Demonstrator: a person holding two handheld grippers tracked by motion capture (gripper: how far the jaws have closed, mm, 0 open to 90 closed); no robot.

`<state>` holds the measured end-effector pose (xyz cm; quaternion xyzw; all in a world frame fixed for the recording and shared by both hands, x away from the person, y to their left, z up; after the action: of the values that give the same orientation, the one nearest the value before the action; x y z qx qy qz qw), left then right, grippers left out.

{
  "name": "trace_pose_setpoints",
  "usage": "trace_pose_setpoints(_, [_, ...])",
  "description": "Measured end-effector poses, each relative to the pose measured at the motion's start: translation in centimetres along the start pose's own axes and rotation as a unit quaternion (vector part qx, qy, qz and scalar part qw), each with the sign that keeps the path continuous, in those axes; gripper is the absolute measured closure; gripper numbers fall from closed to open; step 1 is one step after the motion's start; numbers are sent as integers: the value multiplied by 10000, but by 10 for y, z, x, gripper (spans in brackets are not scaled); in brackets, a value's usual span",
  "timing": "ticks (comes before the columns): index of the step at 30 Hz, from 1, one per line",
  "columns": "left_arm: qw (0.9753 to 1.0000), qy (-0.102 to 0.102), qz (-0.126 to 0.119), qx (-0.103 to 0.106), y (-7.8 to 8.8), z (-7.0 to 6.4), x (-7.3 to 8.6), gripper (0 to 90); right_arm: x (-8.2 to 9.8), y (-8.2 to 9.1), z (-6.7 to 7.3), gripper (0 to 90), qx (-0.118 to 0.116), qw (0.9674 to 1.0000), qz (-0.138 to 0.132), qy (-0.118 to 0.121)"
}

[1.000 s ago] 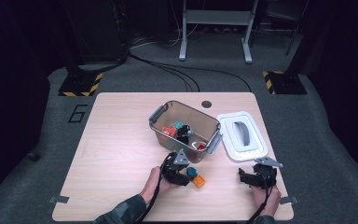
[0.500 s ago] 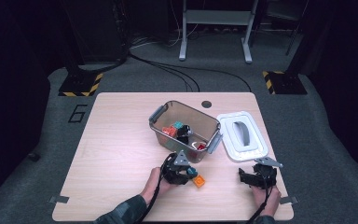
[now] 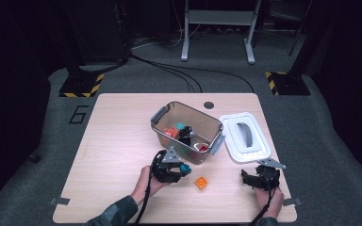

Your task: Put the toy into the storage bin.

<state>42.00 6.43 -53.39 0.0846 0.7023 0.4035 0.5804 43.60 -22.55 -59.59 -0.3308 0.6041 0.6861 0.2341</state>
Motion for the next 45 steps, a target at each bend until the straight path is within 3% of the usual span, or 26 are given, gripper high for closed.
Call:
trace_pose_setpoints(16, [9989,59,-326,-318,55,26,-29,591,0,0,0,106,7,10000,2,-15])
trace_pose_setpoints(28, [9953,98,-590,-763,95,61,-64,590,0,0,0,106,11,10000,2,-9])
trace_pose_setpoints(37, [9928,334,-574,-997,91,93,-85,590,0,0,0,106,15,10000,2,-15])
trace_pose_setpoints(45, [9929,625,-276,-973,63,108,-86,590,0,0,0,106,0,10000,-4,-5])
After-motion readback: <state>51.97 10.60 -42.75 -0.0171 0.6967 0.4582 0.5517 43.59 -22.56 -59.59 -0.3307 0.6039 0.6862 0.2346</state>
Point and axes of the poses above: each handheld gripper's, and its own axes: y roughly backward along the jaws, x roughly out of its underside, z roughly to its left, the point moved 10 cm from there along -y, roughly forward along the jaws, and after that the axes turned 3 degrees about -y, right-handed, at the moved point
